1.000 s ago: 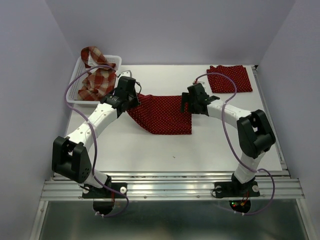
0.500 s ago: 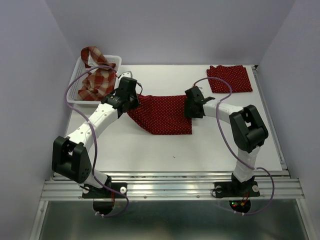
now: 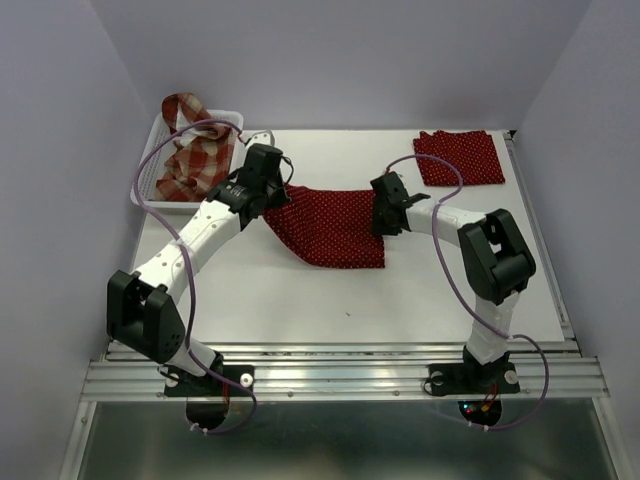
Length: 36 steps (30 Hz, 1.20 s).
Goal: Fold and stack the skirts
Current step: Fold the skirt
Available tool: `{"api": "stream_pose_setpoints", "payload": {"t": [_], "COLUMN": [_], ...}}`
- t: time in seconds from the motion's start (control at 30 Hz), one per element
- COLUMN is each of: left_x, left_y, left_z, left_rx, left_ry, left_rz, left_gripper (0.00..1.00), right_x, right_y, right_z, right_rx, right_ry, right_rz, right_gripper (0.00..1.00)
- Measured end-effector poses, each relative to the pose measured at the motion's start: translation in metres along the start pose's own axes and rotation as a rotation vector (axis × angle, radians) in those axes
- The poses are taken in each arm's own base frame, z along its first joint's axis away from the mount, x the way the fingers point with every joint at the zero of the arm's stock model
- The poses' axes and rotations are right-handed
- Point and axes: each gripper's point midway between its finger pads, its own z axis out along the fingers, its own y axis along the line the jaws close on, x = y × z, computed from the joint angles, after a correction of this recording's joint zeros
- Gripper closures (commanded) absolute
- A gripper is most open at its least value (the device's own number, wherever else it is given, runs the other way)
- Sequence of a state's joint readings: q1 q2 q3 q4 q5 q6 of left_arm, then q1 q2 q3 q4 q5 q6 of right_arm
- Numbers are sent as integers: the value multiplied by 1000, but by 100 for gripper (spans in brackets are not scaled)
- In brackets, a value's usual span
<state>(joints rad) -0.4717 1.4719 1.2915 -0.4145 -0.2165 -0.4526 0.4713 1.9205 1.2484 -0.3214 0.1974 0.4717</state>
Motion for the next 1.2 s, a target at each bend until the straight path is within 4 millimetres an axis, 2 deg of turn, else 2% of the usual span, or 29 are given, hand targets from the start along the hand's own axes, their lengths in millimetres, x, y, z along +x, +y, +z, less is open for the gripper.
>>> {"api": "stream_pose_setpoints", "payload": {"t": [0.07, 0.2, 0.43, 0.87, 1.03, 1.2], "left_x": [-8, -9, 11, 38, 45, 56], "left_y": [-13, -36, -73, -145, -166, -178], "left_z": [-2, -1, 20, 44, 50, 56], "left_rx": [22, 57, 81, 156, 188, 214], "left_ry": [-17, -15, 50, 121, 139, 168], "left_rz": [6, 32, 95, 187, 205, 216], "left_gripper": [100, 100, 100, 100, 100, 100], "right_x": [0, 2, 3, 2, 2, 3], "right_y": [1, 5, 8, 4, 0, 2], "right_z": [0, 0, 0, -1, -1, -1], "right_rx": [-9, -35, -64, -101, -141, -184], "right_ry": [5, 12, 15, 27, 31, 38], "right_rz": [2, 3, 7, 18, 35, 48], "right_gripper": [68, 68, 68, 68, 69, 69]}}
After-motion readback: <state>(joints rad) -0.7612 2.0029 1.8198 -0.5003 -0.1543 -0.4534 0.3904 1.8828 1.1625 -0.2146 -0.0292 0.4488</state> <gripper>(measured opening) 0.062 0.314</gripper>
